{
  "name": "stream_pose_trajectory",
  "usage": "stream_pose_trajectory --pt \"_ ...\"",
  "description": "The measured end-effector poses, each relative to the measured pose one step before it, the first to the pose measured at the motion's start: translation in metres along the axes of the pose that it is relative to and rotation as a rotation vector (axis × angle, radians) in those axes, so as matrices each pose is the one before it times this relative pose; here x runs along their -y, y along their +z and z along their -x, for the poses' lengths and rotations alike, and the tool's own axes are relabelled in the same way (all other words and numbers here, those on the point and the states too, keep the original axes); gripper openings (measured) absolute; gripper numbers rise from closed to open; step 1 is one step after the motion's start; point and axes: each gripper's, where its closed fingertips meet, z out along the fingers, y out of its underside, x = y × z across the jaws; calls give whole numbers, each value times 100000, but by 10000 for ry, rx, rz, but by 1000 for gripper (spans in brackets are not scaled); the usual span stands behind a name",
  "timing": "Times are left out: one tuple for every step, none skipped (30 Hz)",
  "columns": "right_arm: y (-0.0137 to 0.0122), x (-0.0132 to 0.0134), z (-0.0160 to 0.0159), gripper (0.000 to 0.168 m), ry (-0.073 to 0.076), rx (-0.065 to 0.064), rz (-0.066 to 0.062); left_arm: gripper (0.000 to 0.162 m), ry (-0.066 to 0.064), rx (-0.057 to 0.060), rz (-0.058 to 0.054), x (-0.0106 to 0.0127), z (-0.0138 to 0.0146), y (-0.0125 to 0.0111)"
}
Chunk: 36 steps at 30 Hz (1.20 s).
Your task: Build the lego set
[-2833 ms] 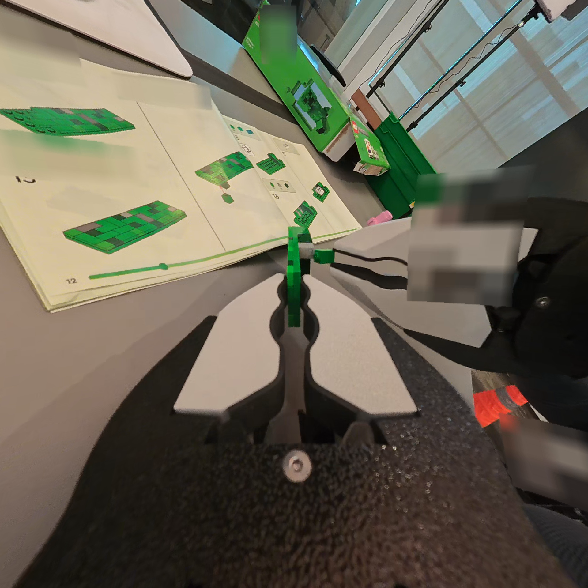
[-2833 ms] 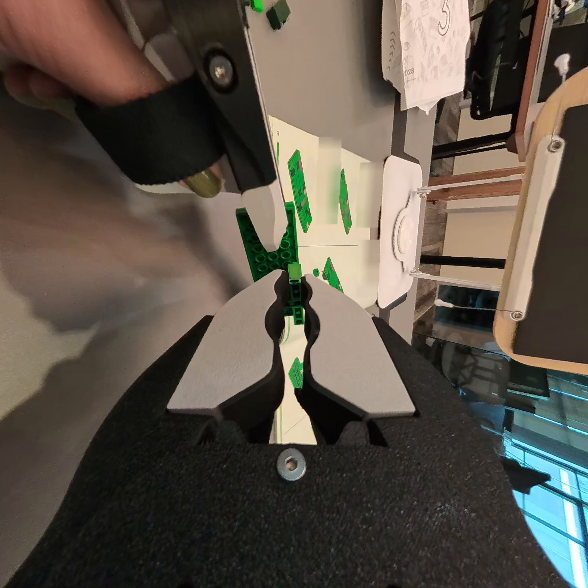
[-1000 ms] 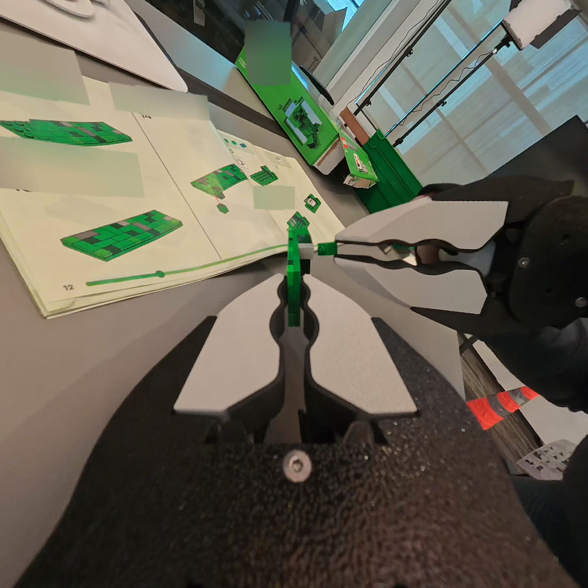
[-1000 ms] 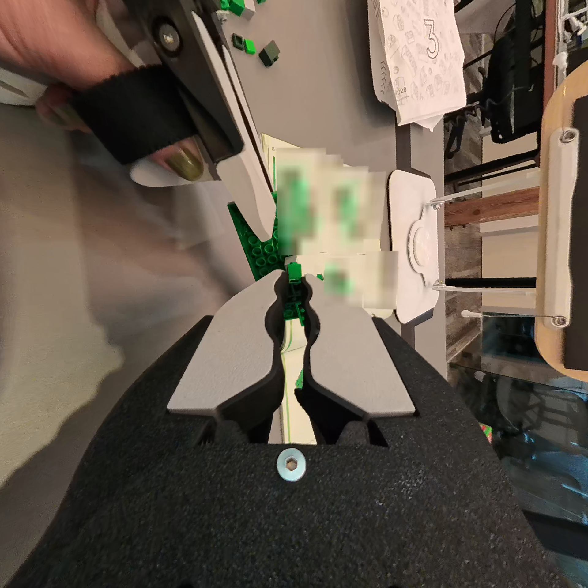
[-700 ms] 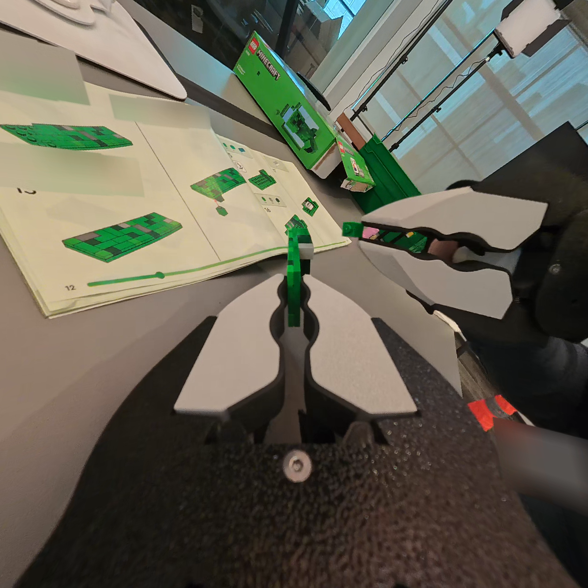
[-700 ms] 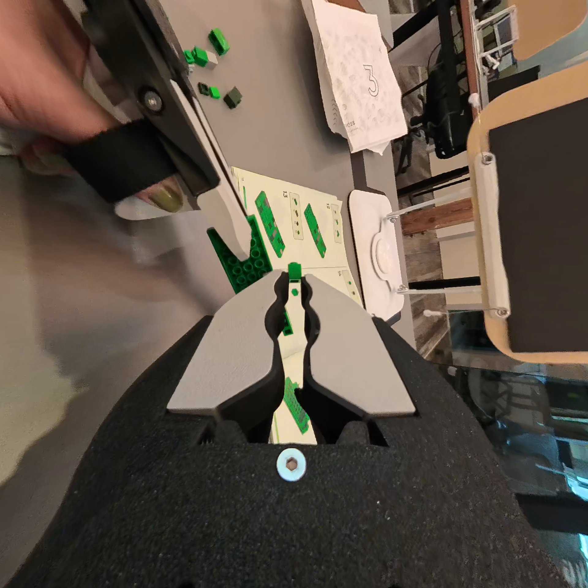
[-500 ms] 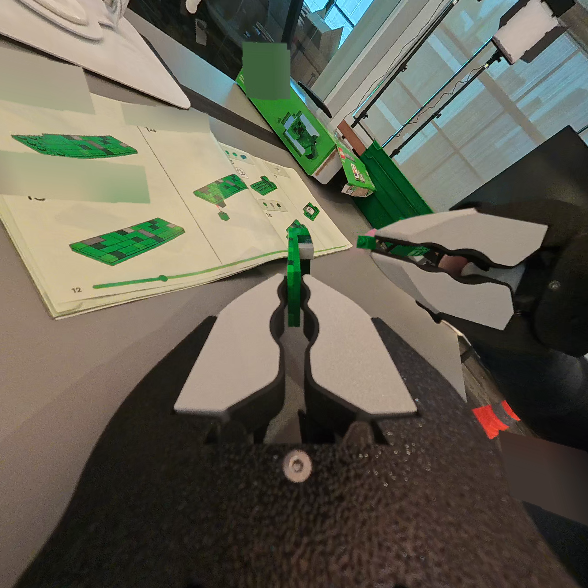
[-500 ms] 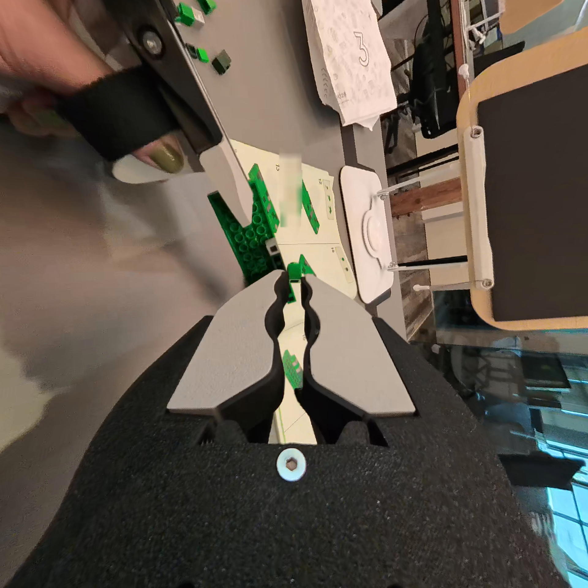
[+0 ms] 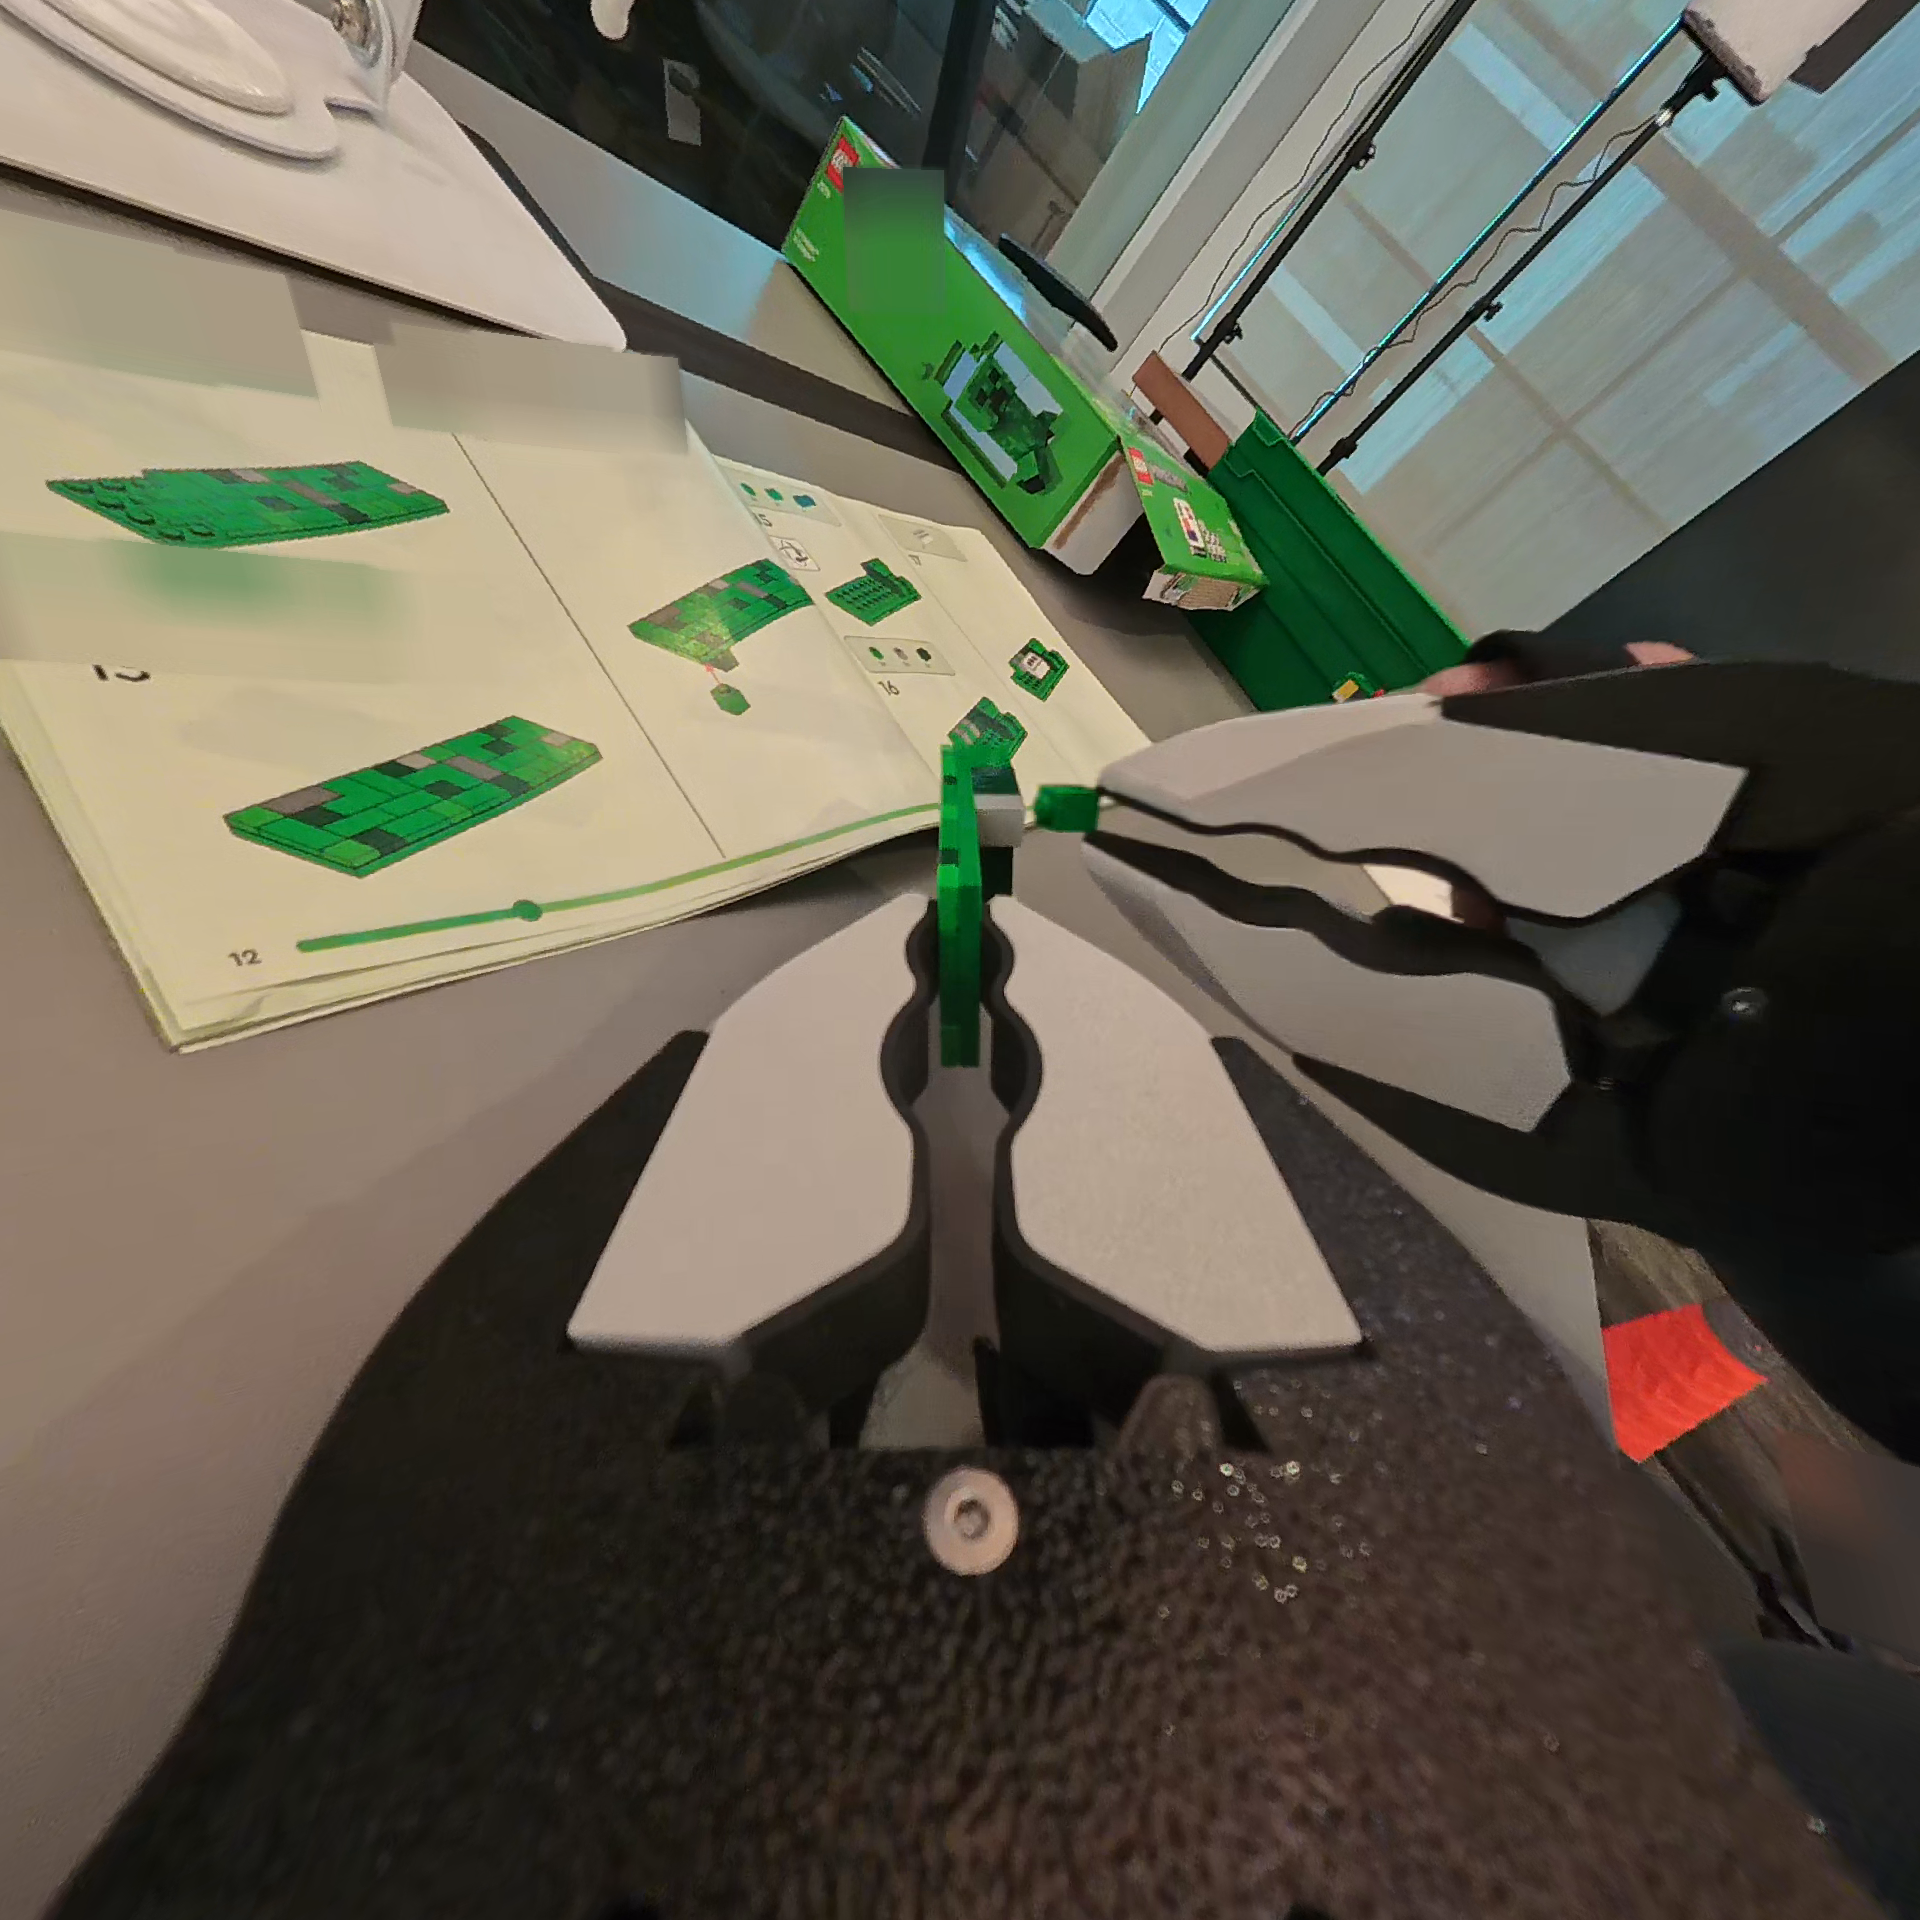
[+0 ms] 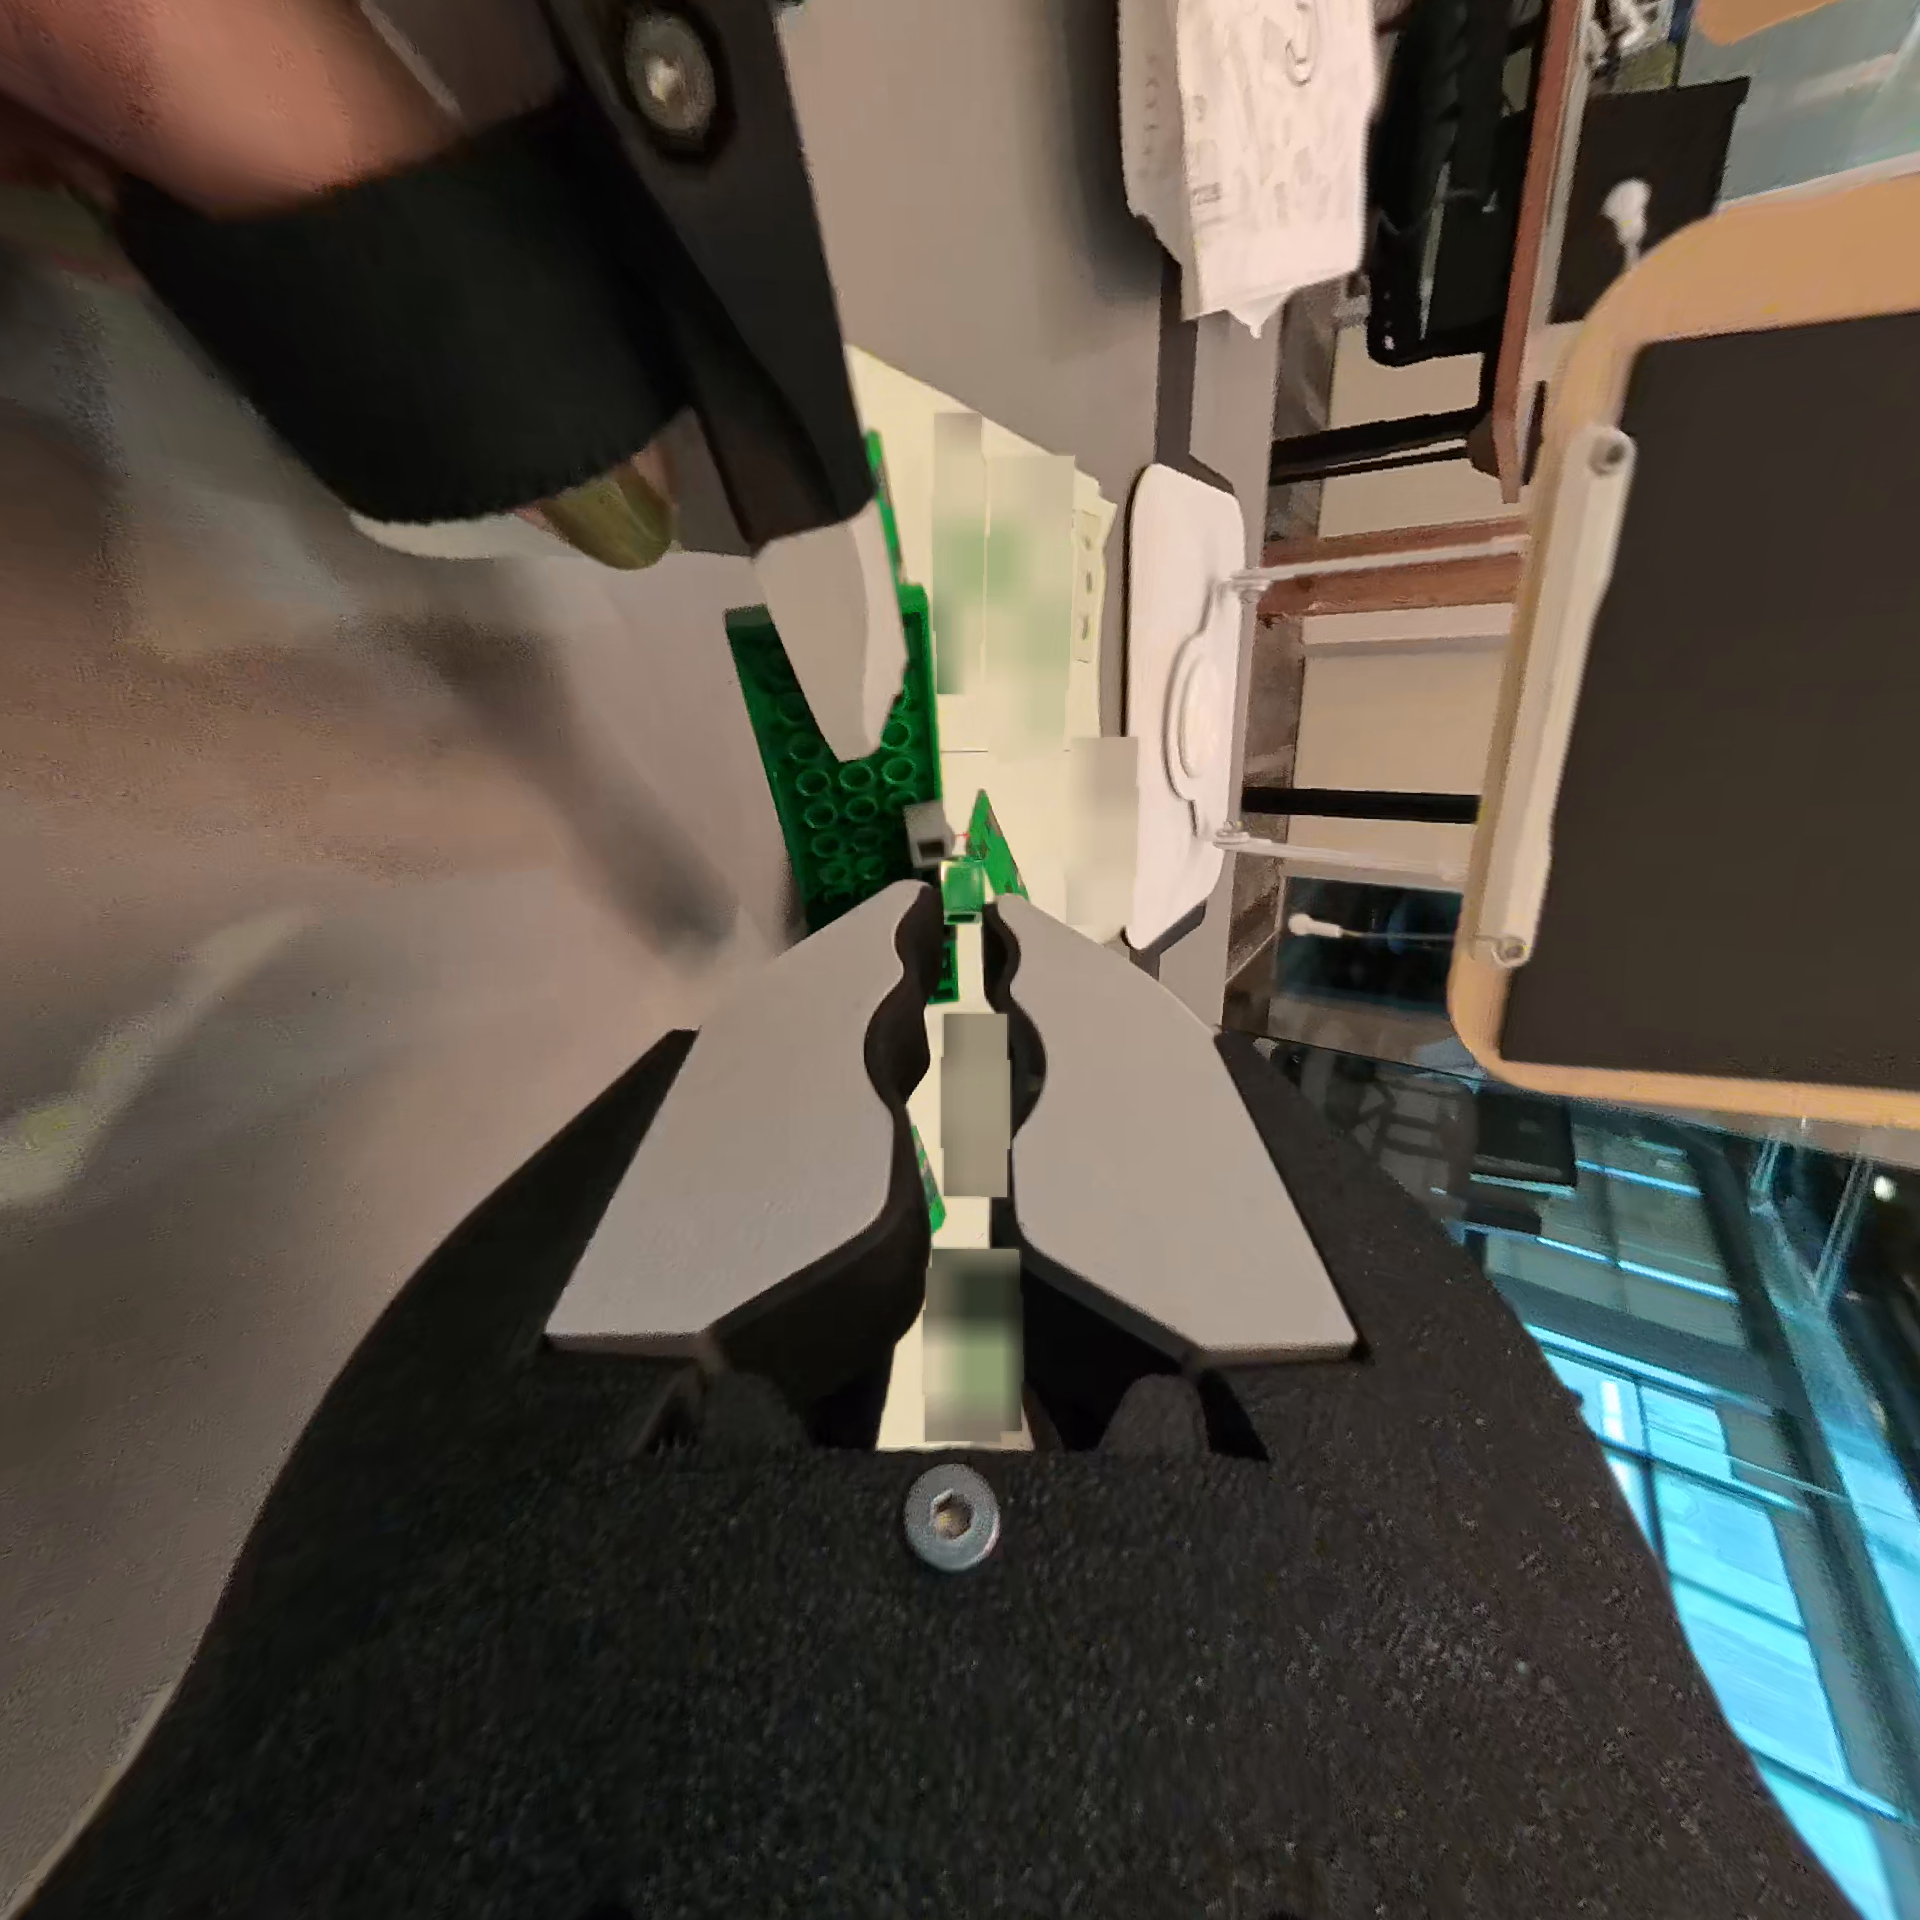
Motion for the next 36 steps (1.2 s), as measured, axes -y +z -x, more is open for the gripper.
stream_pose_trajectory --pt "276 96 175 7 -232 104 40 5 -3 29 21 -37 13 12" --pt "192 87 111 7 -144 67 16 5 -32 51 -5 0 92 -15" --pt "113 70 82 7 -77 76 23 5 -60 14 -25 27 66 -22" --pt "44 100 89 7 -47 100 -26 5 -67 -18 -14 19 41 -25" --pt "15 73 5 7 -45 48 -37 6 -43 -15 3 3 22 4" --pt "-16 26 -22 7 -14 43 -10 6 -6 2 13 -17 7 13" --pt "-9 10 -78 7 28 12 -6 5 17 18 27 -37 3 24" --pt "-42 37 -78 7 28 6 -24 5 23 8 38 -42 -17 34" --pt "-74 91 -122 7 -7 -47 -46 5 23 -7 37 -48 -28 27" --pt "-56 145 -84 7 -6 -27 -56 5 18 -1 22 -17 -18 17" --pt "-17 127 29 7 22 47 -21 5 8 -3 5 -12 -7 5" --pt "35 89 107 7 15 84 8 5 -3 -12 -3 3 -15 -7" --pt "87 28 56 7 -16 30 45 5 -5 -11 -1 2 -18 1" --pt "107 -27 57 7 -76 4 79 5 3 -7 6 -13 -17 4" --pt "103 -16 53 8 -97 -9 74 5 8 1 15 -25 -6 7" --pt "81 20 93 8 -94 11 59 5 15 -1 22 -31 -19 9" --pt "53 55 59 8 -89 -10 48 5 21 -8 17 -29 -47 17" --pt "41 61 53 7 -115 -10 67 5 15 -11 14 -34 -45 3" --pt "36 36 48 7 -138 -18 69 5 15 -4 15 -28 -31 13" --pt "36 17 40 7 -133 -20 80 5 6 15 13 -20 -2 6" --pt "42 -19 25 7 -114 -20 100 5 -11 4 15 -27 15 5" --pt "0 -54 16 7 -122 -30 107 6 -12 -20 25 -32 -14 18" --pt "-57 -80 9 7 -170 -58 127 6 3 -6 20 -23 -12 15" --pt "-83 -110 -1 7 -198 -85 140 6 18 16 3 -6 -6 9" --pt "-63 -86 -2 7 -180 -101 119 6 22 8 -4 1 -9 -5" --pt "-27 -20 9 7 -103 -95 92 6 18 -10 10 -16 -27 7" --pt "-7 32 91 7 -65 -14 63 5 9 -27 28 -43 -57 36" --pt "37 68 142 7 -47 25 51 6 1 -21 33 -63 -57 33" --pt "59 17 95 8 -22 -6 74 6 1 17 26 -46 -13 36" --pt "64 -11 52 7 -21 -34 84 6 6 26 15 -23 24 17" --pt "29 -9 40 7 14 -33 67 6 3 11 8 -8 1 1" --pt "18 8 38 7 51 -11 71 6 1 4 6 -8 6 -4" --pt "-10 5 28 7 62 21 60 6 2 -3 -4 -1 -10 2" --pt "-21 32 73 8 64 58 15 6 6 -3 -15 19 -10 -12" --pt "-25 16 -5 7 105 16 13 6 10 -6 -6 7 -12 -9" --pt "-15 -2 -3 7 79 27 13 6 13 -12 15 -27 -42 13"
